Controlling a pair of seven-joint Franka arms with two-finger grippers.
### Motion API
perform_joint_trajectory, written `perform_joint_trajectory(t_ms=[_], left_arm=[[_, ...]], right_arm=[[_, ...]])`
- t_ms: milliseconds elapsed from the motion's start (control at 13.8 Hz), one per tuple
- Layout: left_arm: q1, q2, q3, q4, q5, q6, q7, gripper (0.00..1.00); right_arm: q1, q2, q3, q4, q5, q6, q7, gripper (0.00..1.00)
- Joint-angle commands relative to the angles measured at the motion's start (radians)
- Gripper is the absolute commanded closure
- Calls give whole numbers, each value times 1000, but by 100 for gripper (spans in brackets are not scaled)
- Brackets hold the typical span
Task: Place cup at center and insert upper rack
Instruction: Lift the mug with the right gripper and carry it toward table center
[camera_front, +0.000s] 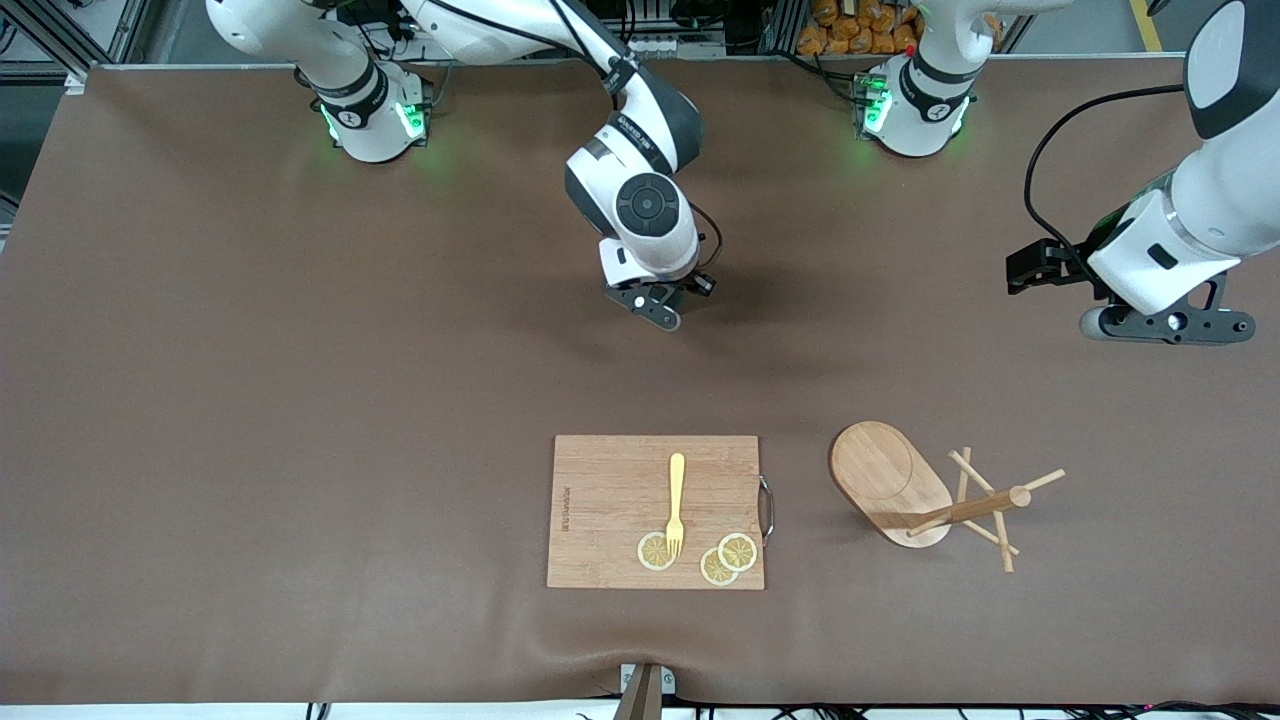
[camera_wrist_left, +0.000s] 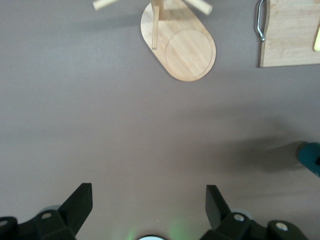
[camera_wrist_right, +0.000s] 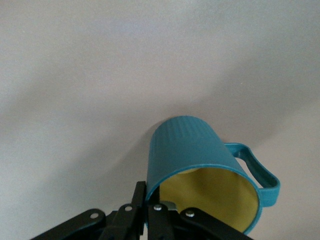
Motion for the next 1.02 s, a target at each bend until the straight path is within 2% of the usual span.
perform_joint_trajectory(t_ms=[0,363,508,725,798,870,943], left_arm=[[-1,-1,-1,12,-7,12,-17,0],[-12,2,-1,15,-13,19,-54,0],[-15,0,-1,15,-12,19,-62,0],[-12,-1,-1,14,-12,15,-65,0],[-12,-1,-1,12,-12,14,-63,0],[-12,-3,-1,12,-12,11,-63,0],[-12,-1,-1,12,-12,11,-63,0]], right_arm=[[14,30,-16,29,3,-3,-5,100],[19,41,-16,29,0,3,-13,100],[26,41,-16,31,-44,3,-16,100],[28,41,-16,31,-52,3,-14,100],[28,41,-16,31,-52,3,-14,95],[28,41,-16,31,-54,3,-14,79],[28,41,-16,31,-54,3,-14,70]])
